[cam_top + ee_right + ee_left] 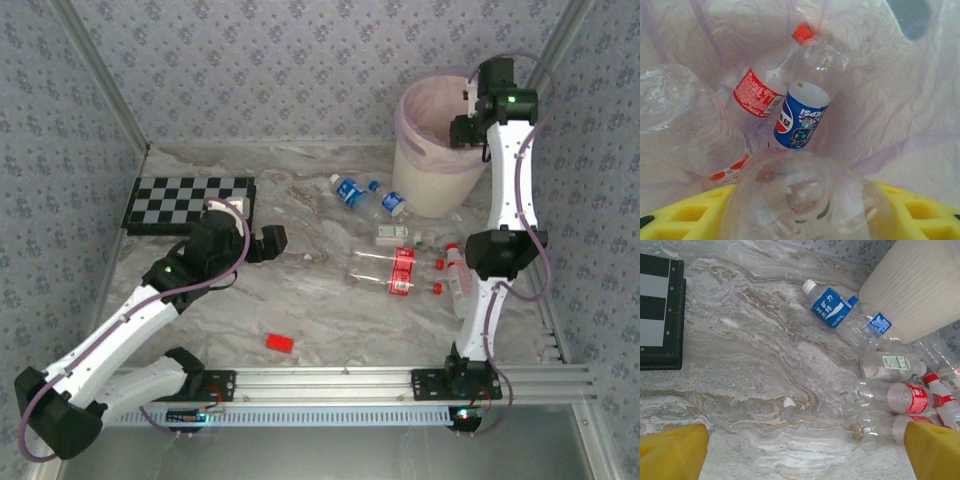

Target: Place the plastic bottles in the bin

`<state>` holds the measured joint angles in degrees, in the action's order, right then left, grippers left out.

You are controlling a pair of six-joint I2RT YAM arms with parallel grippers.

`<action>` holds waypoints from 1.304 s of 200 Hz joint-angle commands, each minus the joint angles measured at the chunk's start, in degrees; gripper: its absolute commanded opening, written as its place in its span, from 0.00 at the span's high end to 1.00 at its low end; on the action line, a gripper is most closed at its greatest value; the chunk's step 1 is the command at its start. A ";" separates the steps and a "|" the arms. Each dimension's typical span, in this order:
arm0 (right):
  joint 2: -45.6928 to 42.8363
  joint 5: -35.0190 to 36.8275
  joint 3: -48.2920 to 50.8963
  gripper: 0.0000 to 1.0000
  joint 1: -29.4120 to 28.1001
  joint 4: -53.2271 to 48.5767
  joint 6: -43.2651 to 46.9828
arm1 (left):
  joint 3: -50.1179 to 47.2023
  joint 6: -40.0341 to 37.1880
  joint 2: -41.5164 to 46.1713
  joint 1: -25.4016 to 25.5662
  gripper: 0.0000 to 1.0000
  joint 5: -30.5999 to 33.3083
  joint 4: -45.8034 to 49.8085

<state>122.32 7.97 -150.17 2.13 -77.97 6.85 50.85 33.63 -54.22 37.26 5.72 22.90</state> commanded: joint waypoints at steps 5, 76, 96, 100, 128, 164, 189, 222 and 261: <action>0.55 -1.46 2.20 0.77 -1.20 -2.29 -1.37 | 1.70 -1.03 -0.40 -0.05 0.00 -0.77 -0.79; 4.05 -6.93 8.63 0.46 -2.44 10.39 -7.29 | 0.91 0.74 -2.21 -0.03 0.00 -1.40 -1.43; 3.19 -5.55 7.13 0.33 -2.72 9.53 -7.25 | 0.66 0.39 -2.56 -0.02 0.00 -1.35 -1.19; 2.77 -5.42 6.86 0.30 -2.74 9.55 -7.21 | 0.61 0.34 -2.69 0.00 0.00 -1.32 -1.21; -1.54 -3.94 5.00 0.14 -2.49 9.32 -6.34 | 0.65 0.63 -3.73 -0.04 0.00 -1.39 -1.32; -7.18 -1.10 0.71 0.00 -2.49 7.10 -5.19 | 1.48 1.58 -6.09 0.01 0.00 -1.59 -1.54; -13.12 1.57 2.32 0.00 -2.56 7.42 -5.32 | 2.19 2.09 -8.16 0.05 0.00 -2.84 -1.81; -26.39 1.87 16.23 0.00 -2.94 14.44 -8.09 | 1.98 2.01 -10.48 0.14 0.00 -3.56 -2.91; -47.49 7.06 46.04 0.00 -5.33 20.45 -17.80 | 0.57 3.39 -13.69 0.18 0.00 -5.37 -6.74</action>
<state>82.94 10.55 -117.62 -2.24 -59.75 -3.05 50.96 35.75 -66.22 37.26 2.44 19.94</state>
